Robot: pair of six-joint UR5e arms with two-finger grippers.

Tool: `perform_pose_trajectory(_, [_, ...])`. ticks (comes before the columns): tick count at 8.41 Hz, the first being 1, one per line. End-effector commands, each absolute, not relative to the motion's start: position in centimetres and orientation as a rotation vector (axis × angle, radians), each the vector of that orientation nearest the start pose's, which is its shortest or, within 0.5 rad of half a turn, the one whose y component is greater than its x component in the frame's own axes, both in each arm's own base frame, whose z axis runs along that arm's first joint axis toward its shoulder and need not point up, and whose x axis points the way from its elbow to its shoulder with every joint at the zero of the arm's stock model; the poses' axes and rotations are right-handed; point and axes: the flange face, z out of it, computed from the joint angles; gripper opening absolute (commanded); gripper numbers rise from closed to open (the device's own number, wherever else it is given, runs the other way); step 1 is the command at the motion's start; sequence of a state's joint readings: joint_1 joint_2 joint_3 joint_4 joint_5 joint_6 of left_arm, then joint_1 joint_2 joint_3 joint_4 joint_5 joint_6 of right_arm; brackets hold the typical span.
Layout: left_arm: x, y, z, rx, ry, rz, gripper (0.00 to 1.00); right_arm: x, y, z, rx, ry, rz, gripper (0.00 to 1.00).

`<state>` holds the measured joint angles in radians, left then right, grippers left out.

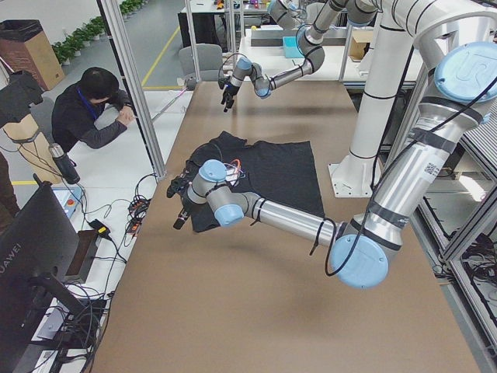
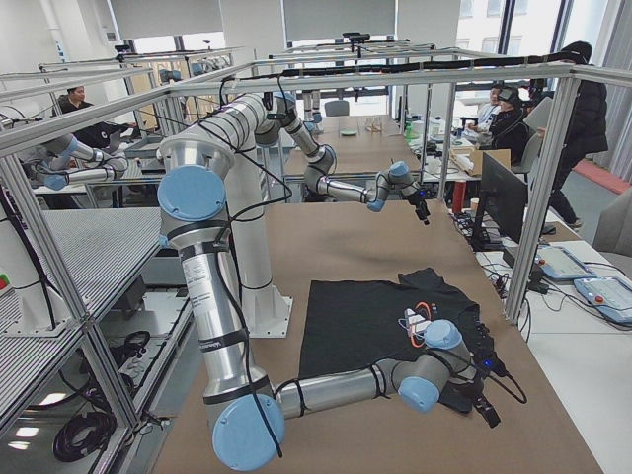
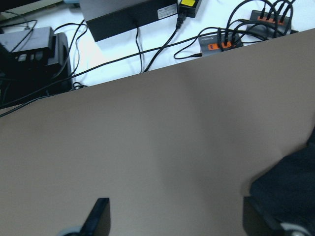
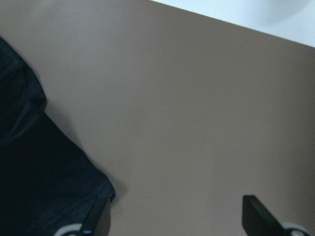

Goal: Fold clothes
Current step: 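Move both grippers toward the shirt's sleeves near the collar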

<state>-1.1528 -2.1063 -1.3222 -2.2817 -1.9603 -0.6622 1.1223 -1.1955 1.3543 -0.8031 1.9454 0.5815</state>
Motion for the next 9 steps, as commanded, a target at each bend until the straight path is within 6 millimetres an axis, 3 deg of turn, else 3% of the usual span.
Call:
perform_pose_trajectory(1, [26.8, -73.6, 36.9, 0.674, 0.867, -0.080, 0.94, -28.7, -66.0, 45.4, 0.650, -0.762, 0.037, 0.94])
perform_pose_trajectory(2, [28.2, -73.8, 35.9, 0.685, 0.860, -0.101, 0.95, -31.2, -65.6, 45.0, 0.626, -0.789, 0.084, 0.94])
perform_pose_trajectory(4, [29.3, -74.2, 34.7, 0.684, 0.872, -0.105, 0.94, -33.5, -64.8, 46.4, 0.633, -0.809, 0.086, 0.94])
perform_pose_trajectory(6, [29.4, -74.2, 34.6, 0.681, 0.874, -0.108, 0.95, -35.0, -64.2, 48.3, 0.632, -0.767, 0.089, 0.94])
perform_pose_trajectory(9, [30.3, -74.0, 34.0, 0.674, 0.887, -0.112, 0.95, -35.4, -63.9, 49.5, 0.614, -0.754, 0.084, 0.94])
